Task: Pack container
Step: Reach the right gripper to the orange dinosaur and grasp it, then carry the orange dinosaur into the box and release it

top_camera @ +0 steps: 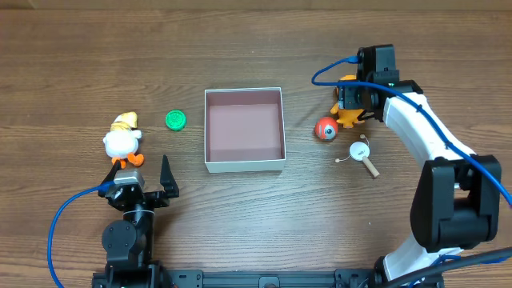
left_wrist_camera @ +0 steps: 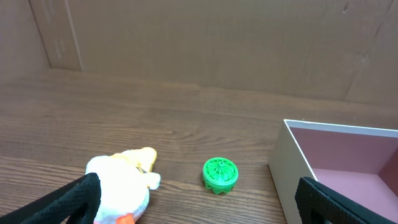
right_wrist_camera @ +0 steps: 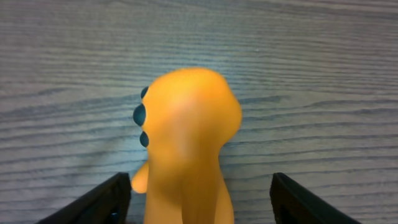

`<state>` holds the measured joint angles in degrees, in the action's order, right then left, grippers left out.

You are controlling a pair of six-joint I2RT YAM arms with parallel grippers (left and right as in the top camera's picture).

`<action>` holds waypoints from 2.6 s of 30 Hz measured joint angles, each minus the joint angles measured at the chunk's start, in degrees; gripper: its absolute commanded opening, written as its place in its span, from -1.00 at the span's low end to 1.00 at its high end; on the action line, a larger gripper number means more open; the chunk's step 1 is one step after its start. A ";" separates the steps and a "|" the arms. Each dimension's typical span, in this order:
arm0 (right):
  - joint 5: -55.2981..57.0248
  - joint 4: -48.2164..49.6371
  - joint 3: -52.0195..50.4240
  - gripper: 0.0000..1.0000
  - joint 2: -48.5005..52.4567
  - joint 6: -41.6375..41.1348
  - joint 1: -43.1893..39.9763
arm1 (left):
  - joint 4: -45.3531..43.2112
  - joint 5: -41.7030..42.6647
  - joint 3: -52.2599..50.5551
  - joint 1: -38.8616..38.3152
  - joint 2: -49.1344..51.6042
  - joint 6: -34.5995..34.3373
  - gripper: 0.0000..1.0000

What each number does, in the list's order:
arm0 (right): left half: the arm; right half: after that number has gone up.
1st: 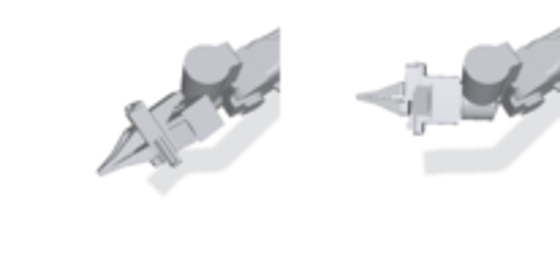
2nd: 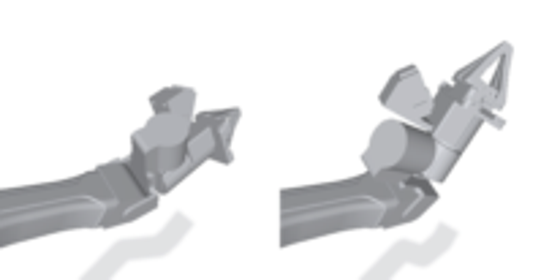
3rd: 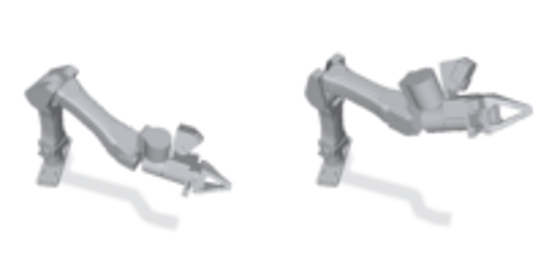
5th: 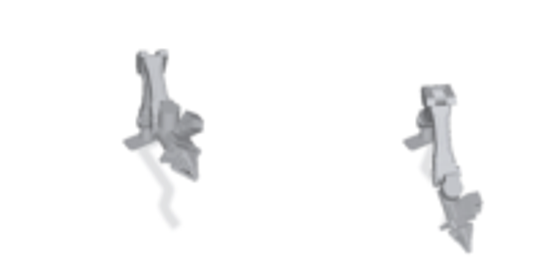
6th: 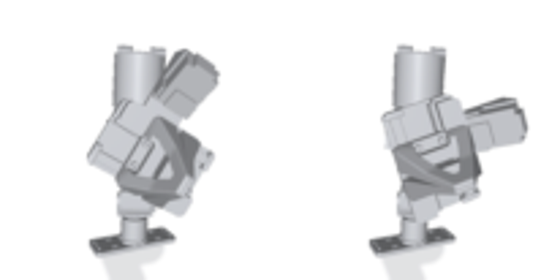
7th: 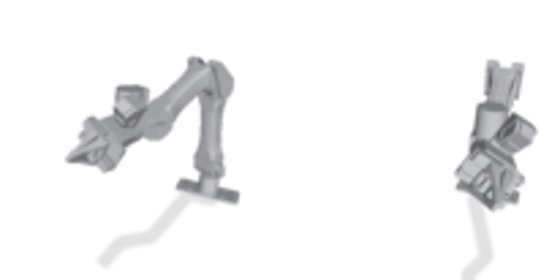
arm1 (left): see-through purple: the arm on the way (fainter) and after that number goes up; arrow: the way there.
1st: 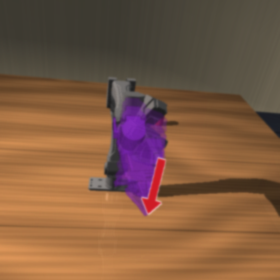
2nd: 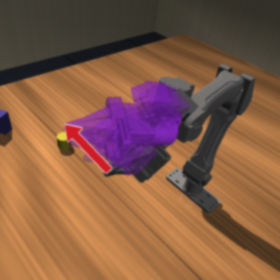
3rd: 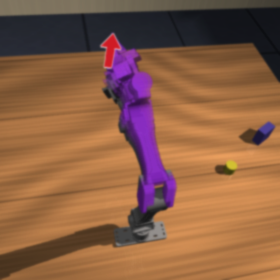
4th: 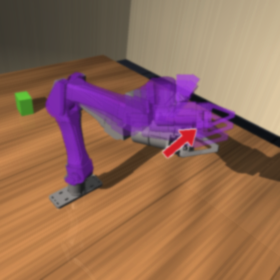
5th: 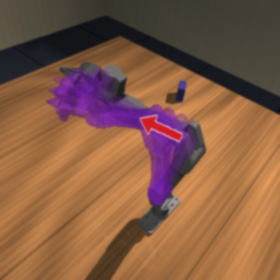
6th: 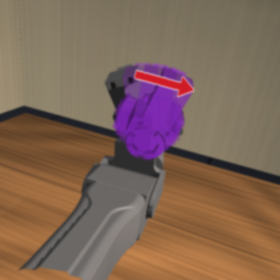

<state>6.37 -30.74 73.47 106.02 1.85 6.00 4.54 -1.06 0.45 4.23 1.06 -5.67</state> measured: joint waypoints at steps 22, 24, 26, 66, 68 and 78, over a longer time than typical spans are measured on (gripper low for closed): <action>-0.35 0.17 -0.52 -0.92 4.46 -0.02 0.02 | 0.00 0.00 0.00 0.00 0.00 0.00 1.00; -0.35 -0.68 -0.50 -0.92 4.46 0.07 0.02 | 0.00 0.02 0.00 0.00 0.00 0.00 1.00; -0.33 -3.23 0.35 -0.92 4.17 0.04 0.02 | 0.00 0.02 0.00 0.00 0.00 0.00 1.00; -3.45 -10.91 8.81 -0.92 -9.75 -15.67 29.35 | 0.00 0.02 0.00 0.00 0.00 0.00 1.00; -4.11 -10.82 8.81 -0.92 -7.04 -16.17 29.35 | 0.00 0.00 0.00 0.00 0.00 0.00 1.00; -4.87 -7.80 8.74 -0.92 -2.23 -16.96 29.35 | 0.00 0.00 0.00 0.00 0.00 0.00 1.00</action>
<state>1.50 -38.54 82.21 103.79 -15.11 35.35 4.54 -1.06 0.45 4.23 1.06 -5.67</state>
